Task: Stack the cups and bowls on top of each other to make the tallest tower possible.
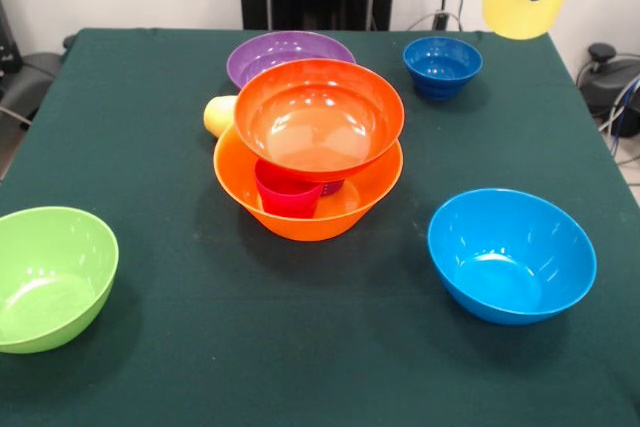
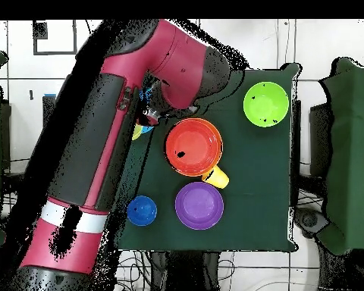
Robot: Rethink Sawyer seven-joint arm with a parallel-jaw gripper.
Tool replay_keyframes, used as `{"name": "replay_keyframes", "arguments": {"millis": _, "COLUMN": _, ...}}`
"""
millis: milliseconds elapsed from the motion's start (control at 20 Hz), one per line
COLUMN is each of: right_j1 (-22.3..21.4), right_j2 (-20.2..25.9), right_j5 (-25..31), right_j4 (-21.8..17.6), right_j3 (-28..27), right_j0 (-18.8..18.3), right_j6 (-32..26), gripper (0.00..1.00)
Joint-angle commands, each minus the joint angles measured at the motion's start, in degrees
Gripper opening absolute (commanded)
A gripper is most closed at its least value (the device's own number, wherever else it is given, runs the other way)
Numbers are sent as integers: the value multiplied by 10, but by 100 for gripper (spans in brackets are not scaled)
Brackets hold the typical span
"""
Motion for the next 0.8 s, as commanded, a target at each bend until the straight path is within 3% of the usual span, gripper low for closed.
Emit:
{"name": "replay_keyframes", "arguments": {"millis": 50, "right_j1": 31, "right_j2": 14, "right_j5": 0, "right_j4": -17, "right_j3": -49, "right_j0": -26, "right_j6": 121, "gripper": 0}}
{"name": "replay_keyframes", "arguments": {"millis": 400, "right_j1": 46, "right_j2": -41, "right_j5": 65, "right_j4": -46, "right_j3": -28, "right_j0": -26, "right_j6": 27, "gripper": 0}}
{"name": "replay_keyframes", "arguments": {"millis": 800, "right_j1": 33, "right_j2": -57, "right_j5": 111, "right_j4": -40, "right_j3": 21, "right_j0": -18, "right_j6": -14, "gripper": 0}}
